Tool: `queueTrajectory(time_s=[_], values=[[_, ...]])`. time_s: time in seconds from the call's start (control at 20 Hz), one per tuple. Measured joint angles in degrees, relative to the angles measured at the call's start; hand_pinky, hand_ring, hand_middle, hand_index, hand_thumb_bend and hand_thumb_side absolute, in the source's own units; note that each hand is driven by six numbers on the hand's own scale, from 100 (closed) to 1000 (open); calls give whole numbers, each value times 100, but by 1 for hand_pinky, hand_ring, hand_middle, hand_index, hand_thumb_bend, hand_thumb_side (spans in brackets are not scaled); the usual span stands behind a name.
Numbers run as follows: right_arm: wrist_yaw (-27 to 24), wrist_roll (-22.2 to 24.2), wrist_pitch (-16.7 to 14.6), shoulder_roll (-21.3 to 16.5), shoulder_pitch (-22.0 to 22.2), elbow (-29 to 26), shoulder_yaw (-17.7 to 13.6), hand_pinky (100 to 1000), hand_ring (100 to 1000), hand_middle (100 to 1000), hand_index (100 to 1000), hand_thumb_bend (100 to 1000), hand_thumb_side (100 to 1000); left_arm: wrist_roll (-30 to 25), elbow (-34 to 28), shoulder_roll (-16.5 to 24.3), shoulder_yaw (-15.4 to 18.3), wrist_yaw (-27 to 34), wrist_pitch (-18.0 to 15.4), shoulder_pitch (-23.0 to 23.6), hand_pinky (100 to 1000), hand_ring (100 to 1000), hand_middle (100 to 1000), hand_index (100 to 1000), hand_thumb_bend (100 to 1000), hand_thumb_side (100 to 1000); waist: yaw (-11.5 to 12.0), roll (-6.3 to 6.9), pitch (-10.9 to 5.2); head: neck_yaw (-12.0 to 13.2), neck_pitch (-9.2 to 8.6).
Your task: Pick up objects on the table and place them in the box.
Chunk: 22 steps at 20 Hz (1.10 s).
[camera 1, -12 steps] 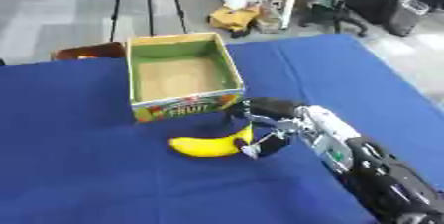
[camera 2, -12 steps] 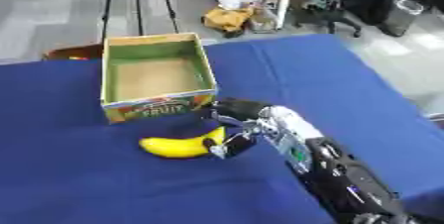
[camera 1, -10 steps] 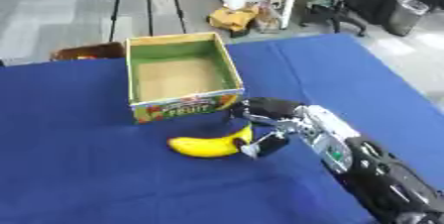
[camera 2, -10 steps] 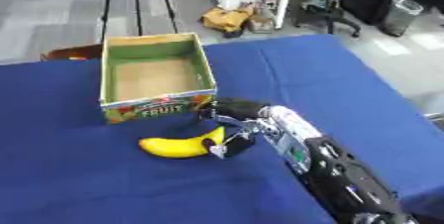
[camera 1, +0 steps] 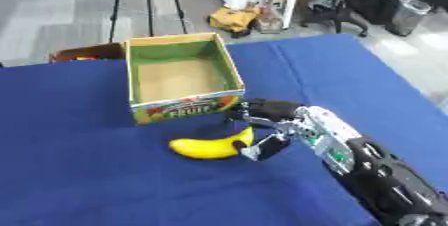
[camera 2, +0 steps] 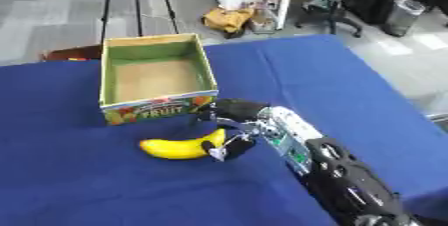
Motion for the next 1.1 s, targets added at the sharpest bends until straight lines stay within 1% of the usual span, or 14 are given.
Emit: queueTrajectory(time_s=[0.5,1.1], values=[[155,153,-163,37,-53,213,146,699,900,782,850,100,314,0,0,0,-1,0,0,0,448,559,750,707,599,830,30,13,-1,-41,0],[355,116,-270,89,-98,404,212,699,896,780,837,100,315,-3,0,0,-2,0,3,0,447,558,751,706,601,830,109,10,-3,-76,0]])
